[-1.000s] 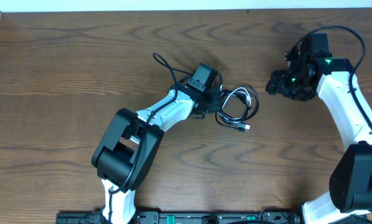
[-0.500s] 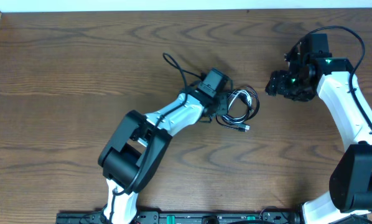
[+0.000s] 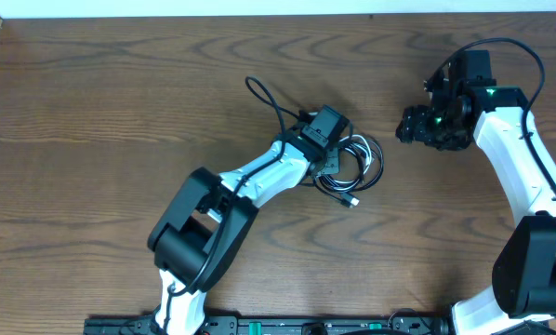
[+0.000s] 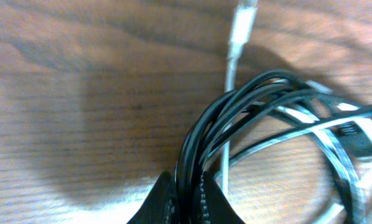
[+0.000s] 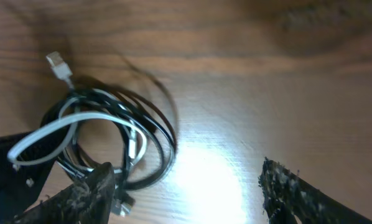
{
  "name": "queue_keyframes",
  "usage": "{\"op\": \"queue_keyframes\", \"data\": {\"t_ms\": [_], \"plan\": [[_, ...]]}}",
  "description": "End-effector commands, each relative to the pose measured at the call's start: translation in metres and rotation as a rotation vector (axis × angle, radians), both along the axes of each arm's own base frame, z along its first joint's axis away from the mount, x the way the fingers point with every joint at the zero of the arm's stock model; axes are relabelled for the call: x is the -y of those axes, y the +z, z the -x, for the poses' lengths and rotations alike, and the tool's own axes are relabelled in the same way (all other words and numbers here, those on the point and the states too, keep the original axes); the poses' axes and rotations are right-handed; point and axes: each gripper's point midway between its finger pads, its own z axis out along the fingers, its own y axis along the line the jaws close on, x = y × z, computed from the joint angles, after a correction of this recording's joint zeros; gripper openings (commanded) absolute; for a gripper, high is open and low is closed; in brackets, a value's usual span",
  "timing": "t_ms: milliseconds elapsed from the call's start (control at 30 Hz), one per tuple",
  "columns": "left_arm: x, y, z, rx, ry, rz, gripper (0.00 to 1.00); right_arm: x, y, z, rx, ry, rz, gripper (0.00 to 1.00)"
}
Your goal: Untangle cables
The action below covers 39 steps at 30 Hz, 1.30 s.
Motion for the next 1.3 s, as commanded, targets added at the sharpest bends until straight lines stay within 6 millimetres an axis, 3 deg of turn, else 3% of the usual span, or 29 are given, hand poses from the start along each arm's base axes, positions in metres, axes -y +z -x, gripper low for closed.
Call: {"op": "queue_keyframes", "data": {"t_ms": [0, 167, 300, 533, 700, 933, 1267], "plan": [[0.006, 0.077, -0.01, 0.122, -0.05, 0.117, 0.07, -0.027, 0.027, -0.008, 0.094, 0.117, -0.131, 0.72], [0.0, 0.148, -0.007, 0.132, -0.098, 0.359, 0.07, -0.068, 0.055, -0.011, 0.219, 0.326, -0.351, 0.73], [-0.011, 0.173, -0.005, 0.088, -0.138, 0.511, 0.08, -0.085, 0.074, -0.013, 0.312, 0.436, -0.446, 0.73], [-0.033, 0.175, -0.001, 0.009, -0.162, 0.591, 0.07, -0.097, 0.084, -0.017, 0.365, 0.479, -0.478, 0.76], [-0.033, 0.175, 0.002, -0.01, -0.164, 0.602, 0.07, -0.115, 0.081, -0.012, 0.382, 0.561, -0.448, 0.78], [-0.028, 0.179, 0.01, -0.038, -0.198, 0.644, 0.07, -0.123, 0.049, -0.014, 0.365, 0.639, -0.25, 0.88], [-0.036, 0.176, 0.01, -0.061, -0.175, 0.644, 0.07, -0.145, 0.016, 0.01, 0.326, 0.877, -0.211, 0.84]]}}
